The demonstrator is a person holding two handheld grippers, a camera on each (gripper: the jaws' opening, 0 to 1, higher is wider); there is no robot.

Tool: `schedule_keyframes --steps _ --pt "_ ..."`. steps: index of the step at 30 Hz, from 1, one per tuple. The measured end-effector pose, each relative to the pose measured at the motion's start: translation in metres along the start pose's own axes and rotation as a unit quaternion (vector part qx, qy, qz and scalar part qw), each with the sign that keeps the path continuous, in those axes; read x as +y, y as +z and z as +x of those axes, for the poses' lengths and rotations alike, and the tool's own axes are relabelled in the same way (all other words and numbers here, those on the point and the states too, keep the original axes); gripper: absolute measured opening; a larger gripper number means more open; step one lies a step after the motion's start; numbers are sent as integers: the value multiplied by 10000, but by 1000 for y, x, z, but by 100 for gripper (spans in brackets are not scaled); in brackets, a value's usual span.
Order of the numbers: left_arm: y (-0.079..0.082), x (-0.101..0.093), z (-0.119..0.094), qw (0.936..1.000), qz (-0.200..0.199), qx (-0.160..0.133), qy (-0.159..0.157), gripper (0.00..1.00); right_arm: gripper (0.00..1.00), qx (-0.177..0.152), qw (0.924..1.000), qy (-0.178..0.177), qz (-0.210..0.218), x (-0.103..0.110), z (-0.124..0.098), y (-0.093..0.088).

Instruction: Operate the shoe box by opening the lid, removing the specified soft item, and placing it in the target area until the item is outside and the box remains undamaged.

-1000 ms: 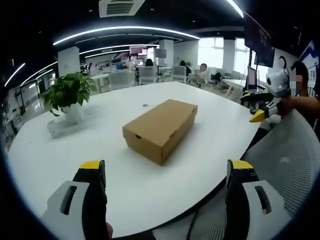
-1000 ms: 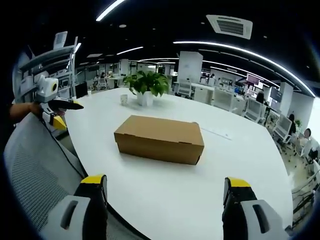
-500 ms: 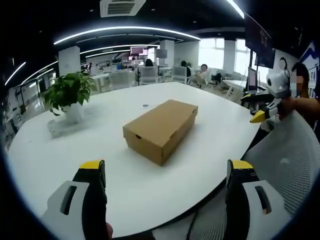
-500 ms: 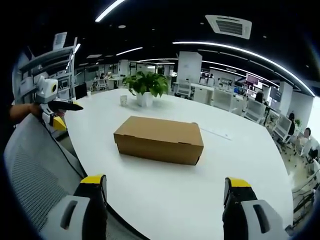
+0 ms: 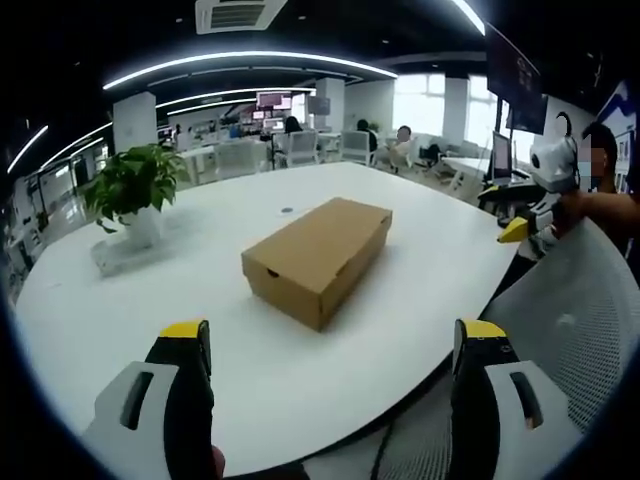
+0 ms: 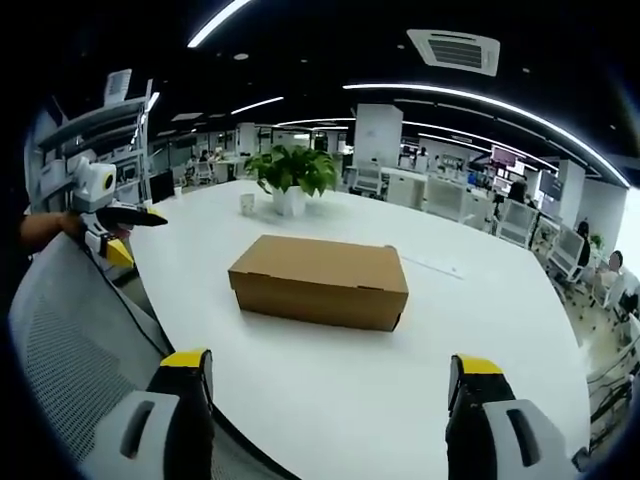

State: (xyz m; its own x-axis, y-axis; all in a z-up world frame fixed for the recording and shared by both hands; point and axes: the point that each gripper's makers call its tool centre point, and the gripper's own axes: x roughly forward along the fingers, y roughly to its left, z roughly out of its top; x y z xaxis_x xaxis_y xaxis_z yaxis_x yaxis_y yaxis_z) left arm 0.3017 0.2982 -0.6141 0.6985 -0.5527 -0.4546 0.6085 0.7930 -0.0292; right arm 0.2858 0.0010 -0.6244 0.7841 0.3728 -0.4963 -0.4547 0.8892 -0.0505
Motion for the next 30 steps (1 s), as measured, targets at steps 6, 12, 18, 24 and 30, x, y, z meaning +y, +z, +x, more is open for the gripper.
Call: schedule_keyframes --steps 6,12,18,24,30 --pt "2 0 1 10000 -31 -3 -19 99 98 19 10000 42 -34 2 1 1" --pt "4 1 3 10000 -37 9 -51 99 99 76 9999 114 -57 2 2 -1" --pt "1 1 8 9998 9 79 -197 99 99 151 9997 133 -118 -3 6 -5" --pt "2 12 15 9997 66 117 -184 99 99 141 9997 138 -154 -16 11 -4" --pt "1 17 25 9996 97 147 -203 99 99 154 9994 191 -240 -28 19 -1"
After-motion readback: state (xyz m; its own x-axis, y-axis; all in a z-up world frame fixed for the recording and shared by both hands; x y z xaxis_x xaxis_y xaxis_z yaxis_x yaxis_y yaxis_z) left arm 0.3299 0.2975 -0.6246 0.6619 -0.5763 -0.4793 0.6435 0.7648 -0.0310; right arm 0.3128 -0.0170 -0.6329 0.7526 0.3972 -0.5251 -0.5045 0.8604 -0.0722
